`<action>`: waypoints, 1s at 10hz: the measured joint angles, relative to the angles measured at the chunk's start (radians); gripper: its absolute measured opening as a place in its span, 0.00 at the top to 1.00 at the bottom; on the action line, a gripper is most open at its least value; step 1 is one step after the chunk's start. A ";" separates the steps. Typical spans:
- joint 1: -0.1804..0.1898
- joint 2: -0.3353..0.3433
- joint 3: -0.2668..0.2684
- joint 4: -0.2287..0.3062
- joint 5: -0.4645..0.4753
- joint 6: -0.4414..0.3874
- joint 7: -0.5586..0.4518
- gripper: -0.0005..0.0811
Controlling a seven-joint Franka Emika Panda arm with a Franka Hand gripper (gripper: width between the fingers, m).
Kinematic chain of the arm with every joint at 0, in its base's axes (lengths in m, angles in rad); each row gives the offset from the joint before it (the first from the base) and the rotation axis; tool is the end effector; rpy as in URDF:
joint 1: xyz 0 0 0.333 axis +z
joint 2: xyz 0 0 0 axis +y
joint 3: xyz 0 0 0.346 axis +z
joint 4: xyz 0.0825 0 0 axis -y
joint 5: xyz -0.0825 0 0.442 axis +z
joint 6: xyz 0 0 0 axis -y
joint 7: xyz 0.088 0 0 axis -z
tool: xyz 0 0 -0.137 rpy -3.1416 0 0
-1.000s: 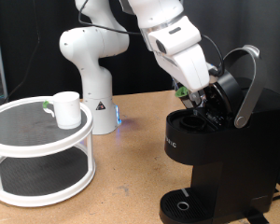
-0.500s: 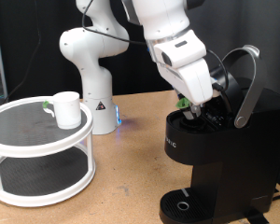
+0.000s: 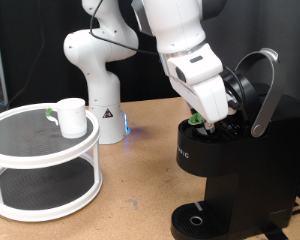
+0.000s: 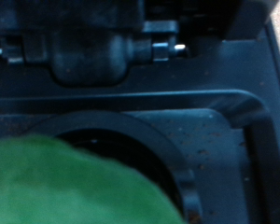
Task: Make a cup of coffee with the keurig machine
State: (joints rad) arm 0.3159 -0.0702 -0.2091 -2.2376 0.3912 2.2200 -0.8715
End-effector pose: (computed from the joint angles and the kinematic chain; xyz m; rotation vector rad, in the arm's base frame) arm 0.5621 0.0814 0.3746 -2.6460 -1.0380 -0.2420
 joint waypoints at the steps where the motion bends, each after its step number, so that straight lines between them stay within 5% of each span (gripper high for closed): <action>1: 0.000 0.001 0.002 -0.003 0.000 0.000 0.000 0.44; 9: 0.000 0.023 0.025 -0.002 -0.042 0.001 0.060 0.44; 10: 0.000 0.025 0.025 -0.005 -0.035 0.006 0.058 0.27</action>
State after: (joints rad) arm 0.3157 -0.0452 -0.1845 -2.2425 0.3564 2.2259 -0.8138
